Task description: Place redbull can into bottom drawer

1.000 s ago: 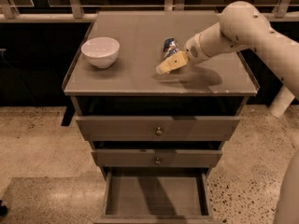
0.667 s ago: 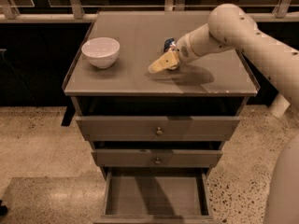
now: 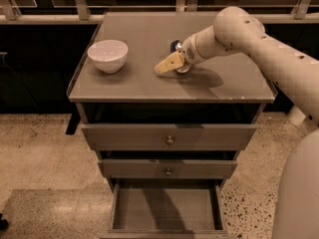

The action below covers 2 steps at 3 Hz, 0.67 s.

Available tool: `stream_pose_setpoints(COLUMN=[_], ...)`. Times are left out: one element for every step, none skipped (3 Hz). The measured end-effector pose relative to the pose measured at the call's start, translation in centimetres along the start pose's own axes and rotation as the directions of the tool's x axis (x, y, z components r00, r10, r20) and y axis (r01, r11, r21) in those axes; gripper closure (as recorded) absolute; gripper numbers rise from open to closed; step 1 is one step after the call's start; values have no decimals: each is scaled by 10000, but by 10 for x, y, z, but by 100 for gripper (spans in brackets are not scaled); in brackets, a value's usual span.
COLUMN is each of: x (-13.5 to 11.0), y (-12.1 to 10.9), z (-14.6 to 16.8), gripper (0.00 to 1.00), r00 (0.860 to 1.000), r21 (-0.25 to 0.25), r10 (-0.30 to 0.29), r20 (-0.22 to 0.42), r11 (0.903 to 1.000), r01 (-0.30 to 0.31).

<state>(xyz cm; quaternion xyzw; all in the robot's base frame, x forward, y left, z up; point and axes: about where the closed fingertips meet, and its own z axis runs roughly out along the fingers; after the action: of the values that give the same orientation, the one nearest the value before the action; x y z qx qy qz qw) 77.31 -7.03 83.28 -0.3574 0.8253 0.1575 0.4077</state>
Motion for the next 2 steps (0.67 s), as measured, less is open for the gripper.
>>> stream_pose_setpoints(x=[0, 0], y=[0, 0], z=[0, 0], gripper=[37, 61], r00=[10000, 10000], r21=[-1, -1], r10=[0, 0], r20=[0, -1], r11=[10000, 10000], r01=[0, 0])
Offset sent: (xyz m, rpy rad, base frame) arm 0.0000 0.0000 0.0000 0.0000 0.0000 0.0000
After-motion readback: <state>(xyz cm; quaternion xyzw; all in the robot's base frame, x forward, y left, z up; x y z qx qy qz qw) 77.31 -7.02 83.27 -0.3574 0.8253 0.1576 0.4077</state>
